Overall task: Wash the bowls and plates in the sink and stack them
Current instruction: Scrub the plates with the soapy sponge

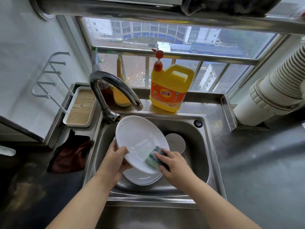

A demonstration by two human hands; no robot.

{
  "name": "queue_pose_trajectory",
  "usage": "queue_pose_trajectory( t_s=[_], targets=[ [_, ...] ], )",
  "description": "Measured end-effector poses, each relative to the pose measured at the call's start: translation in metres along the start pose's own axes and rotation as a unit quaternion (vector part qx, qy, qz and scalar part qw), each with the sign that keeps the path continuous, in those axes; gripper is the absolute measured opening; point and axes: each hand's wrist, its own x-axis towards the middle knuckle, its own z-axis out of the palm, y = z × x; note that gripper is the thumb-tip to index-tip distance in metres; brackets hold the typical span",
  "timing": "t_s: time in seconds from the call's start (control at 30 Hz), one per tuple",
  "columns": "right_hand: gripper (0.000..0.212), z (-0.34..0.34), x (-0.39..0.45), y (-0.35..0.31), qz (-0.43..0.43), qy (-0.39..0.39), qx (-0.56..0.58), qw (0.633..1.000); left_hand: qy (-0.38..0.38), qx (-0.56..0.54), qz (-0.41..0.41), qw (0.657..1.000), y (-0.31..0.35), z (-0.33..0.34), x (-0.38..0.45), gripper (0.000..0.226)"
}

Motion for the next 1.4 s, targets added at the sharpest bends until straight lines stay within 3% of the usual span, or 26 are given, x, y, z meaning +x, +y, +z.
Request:
queue_pose_trajectory(
  t_s=[0.07,0.13,0.27,0.3,0.4,0.53,0.63,0.73,0.87,0.93,1.07,1.13,1.3,1.4],
  targets=[
    [0.05,-0.007,0.005,0.017,0.058,-0.042,-0.087,0.994,0.004,0.011,-0.007,1.0,0.001,-0.002,0.003,0.048],
    [0.052,-0.012,0.006,0.02,0.069,-0.058,-0.105,0.99,0.0,0.026,-0.02,0.999,0.003,-0.004,0.005,0.043],
    [0.092,-0.025,-0.007,0.003,-0.002,-0.053,-0.087,0.995,0.039,0.056,-0.056,0.996,0.014,-0.005,0.015,0.028],
    [0.094,-0.024,-0.01,0.001,-0.034,-0.045,-0.113,0.992,0.048,0.071,-0.07,0.994,0.017,-0.006,0.017,0.024],
    [0.072,-0.009,-0.011,0.004,-0.079,0.035,-0.147,0.985,0.04,0.103,-0.103,0.988,0.024,-0.005,0.019,0.022],
    [0.065,0.001,-0.013,-0.003,-0.076,0.131,-0.1,0.983,0.027,0.087,-0.075,0.993,0.015,0.004,0.013,0.028],
    [0.058,0.012,-0.012,-0.017,-0.062,0.17,-0.065,0.981,-0.025,0.036,-0.077,0.996,-0.013,0.023,-0.001,0.04],
    [0.057,0.016,-0.009,-0.031,-0.024,0.129,-0.033,0.991,-0.049,-0.008,-0.07,0.996,-0.026,0.032,-0.013,0.04],
    [0.084,0.009,-0.009,-0.025,-0.023,-0.023,0.019,0.999,-0.023,0.002,-0.047,0.999,-0.018,0.02,-0.011,0.044],
    [0.075,0.008,-0.006,-0.012,-0.036,-0.021,-0.011,0.999,-0.014,0.004,-0.047,0.999,-0.012,0.015,-0.009,0.043],
    [0.055,-0.002,0.011,0.017,0.084,-0.043,-0.093,0.991,-0.013,0.023,-0.055,0.998,-0.007,0.007,-0.009,0.042],
    [0.052,-0.005,0.015,0.015,0.095,-0.034,-0.079,0.992,-0.016,0.021,-0.056,0.998,-0.007,0.006,-0.009,0.041],
    [0.053,0.002,0.0,-0.029,-0.048,-0.024,0.114,0.992,-0.037,0.022,-0.047,0.998,-0.005,0.006,-0.006,0.045],
    [0.058,0.008,0.006,-0.022,-0.058,-0.008,0.081,0.995,-0.036,0.013,-0.049,0.998,-0.003,0.002,-0.006,0.046]
  ],
)
